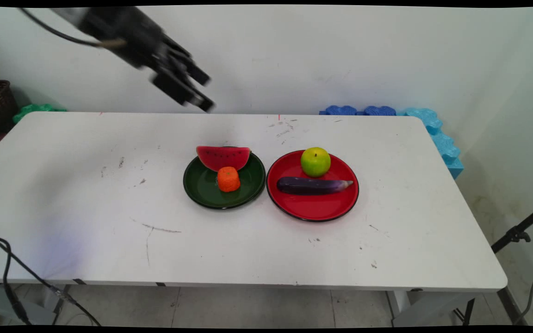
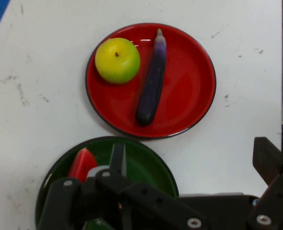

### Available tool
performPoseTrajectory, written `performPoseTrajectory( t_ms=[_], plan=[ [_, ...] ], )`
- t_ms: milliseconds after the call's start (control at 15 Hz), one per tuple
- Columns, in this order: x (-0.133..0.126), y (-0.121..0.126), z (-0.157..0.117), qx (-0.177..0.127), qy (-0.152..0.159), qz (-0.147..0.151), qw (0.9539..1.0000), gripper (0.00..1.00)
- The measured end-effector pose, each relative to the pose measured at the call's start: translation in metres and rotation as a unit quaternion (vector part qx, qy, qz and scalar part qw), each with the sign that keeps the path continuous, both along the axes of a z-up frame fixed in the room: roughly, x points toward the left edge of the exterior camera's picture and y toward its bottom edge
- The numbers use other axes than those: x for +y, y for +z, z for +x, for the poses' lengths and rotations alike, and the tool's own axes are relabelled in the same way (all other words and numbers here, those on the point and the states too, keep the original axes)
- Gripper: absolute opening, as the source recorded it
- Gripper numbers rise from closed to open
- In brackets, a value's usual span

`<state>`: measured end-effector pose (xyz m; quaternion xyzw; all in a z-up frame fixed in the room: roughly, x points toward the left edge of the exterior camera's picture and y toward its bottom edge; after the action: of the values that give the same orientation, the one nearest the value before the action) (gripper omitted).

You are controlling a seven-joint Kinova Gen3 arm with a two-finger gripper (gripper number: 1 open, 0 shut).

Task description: Pick up the eggplant from the red plate

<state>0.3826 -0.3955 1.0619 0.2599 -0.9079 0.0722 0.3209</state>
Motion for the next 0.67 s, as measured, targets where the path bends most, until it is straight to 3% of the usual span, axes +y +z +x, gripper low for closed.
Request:
performPoseTrajectory(
  t_ms=[333,667],
  plan=[
    [-0.021,-0.051,-0.058,-0.037,-0.003,0.02,0.9991,1.0],
    [-0.049,-0.127,-0.117,-0.078,-0.009,0.041,0.9961,1.0]
  ],
)
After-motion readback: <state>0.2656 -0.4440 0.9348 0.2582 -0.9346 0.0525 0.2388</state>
